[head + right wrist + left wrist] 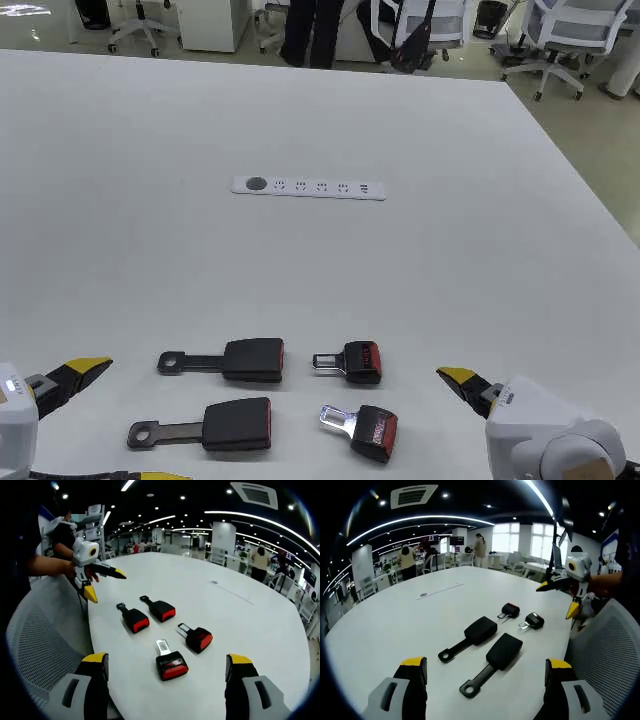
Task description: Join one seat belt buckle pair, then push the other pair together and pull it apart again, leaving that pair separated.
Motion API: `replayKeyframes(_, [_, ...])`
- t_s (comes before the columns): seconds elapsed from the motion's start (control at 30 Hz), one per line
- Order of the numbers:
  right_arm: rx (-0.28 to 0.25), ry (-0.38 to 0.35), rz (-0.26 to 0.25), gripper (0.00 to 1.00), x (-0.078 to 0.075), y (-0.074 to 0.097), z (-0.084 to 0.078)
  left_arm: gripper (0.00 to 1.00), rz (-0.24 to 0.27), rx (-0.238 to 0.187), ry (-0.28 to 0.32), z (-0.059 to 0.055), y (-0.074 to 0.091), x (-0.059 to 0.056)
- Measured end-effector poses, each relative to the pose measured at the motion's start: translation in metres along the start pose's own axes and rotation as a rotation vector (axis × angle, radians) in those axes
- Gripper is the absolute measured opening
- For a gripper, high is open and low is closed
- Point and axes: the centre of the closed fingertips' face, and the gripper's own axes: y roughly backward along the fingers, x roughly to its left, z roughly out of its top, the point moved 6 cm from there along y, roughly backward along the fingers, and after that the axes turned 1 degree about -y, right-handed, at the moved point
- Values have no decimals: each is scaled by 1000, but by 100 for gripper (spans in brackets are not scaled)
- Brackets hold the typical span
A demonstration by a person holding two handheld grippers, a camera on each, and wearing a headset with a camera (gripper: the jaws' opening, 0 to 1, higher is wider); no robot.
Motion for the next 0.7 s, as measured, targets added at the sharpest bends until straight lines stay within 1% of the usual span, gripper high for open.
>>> replayKeyframes(0.7, [6, 8, 3, 99, 1, 0, 0, 100, -3, 4, -5, 1, -1, -3])
